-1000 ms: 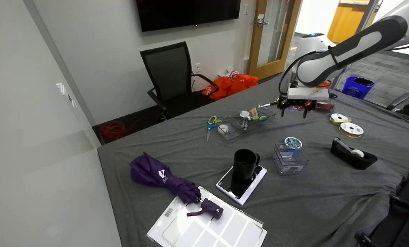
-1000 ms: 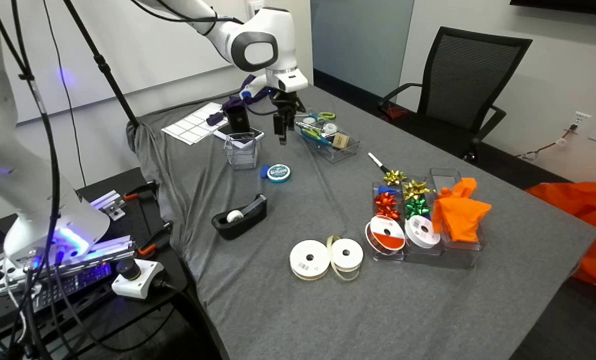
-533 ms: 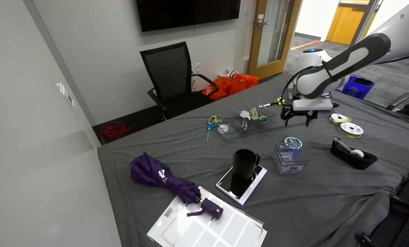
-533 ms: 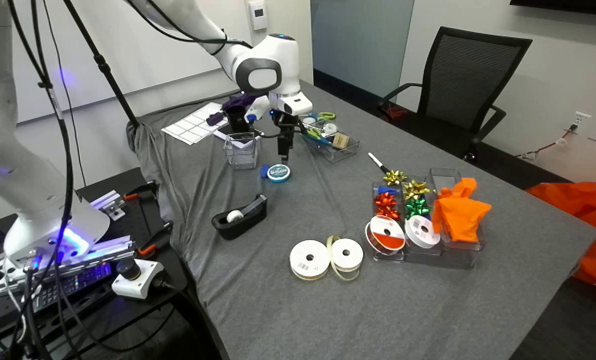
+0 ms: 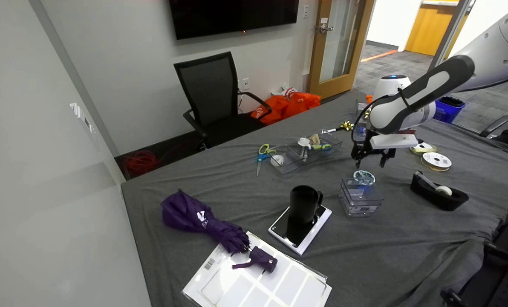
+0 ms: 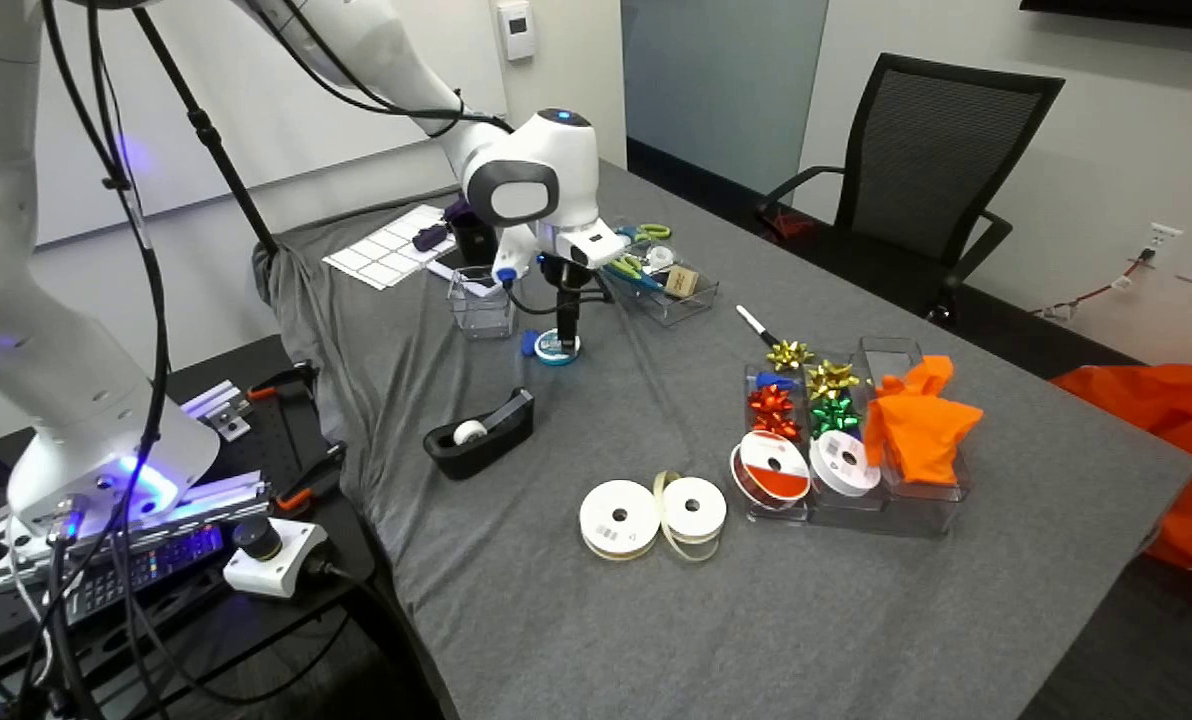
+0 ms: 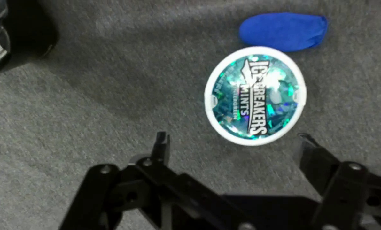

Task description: Put the green object in the furthest tray

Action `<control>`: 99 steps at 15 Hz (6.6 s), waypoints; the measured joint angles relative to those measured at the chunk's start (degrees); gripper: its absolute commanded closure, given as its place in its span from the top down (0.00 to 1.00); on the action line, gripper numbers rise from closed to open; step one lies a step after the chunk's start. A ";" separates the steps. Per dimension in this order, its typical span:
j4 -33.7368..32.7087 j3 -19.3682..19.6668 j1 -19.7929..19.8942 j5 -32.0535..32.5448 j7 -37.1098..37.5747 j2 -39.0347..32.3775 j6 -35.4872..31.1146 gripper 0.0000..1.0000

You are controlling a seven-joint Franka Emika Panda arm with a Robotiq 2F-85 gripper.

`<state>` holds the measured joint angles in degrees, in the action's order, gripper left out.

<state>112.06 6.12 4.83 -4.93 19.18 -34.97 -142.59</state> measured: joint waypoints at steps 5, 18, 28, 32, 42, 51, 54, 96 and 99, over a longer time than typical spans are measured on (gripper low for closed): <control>0.95 -3.40 1.60 -6.48 -6.97 -0.02 -0.27 1.00; 1.07 -1.64 -0.61 -6.42 -2.74 -0.44 -0.14 1.00; 0.53 -1.39 -0.80 -6.43 -2.37 -0.74 -0.18 1.00; 0.41 -1.36 -0.80 -6.43 -2.31 -0.81 -0.15 1.00; -0.87 -1.27 -0.80 -6.43 -1.86 -3.45 -0.14 1.00; -1.78 -0.04 -1.40 -5.30 -1.19 -5.87 -0.09 0.67; -2.33 -0.04 -1.54 -5.30 -1.20 -5.77 0.56 0.61; -11.80 -6.22 -1.80 -22.17 4.68 3.97 0.29 0.86; -15.34 -7.50 -2.02 -22.96 5.00 1.37 0.24 0.86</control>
<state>96.72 -1.38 2.81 -27.89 24.18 -33.60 -142.35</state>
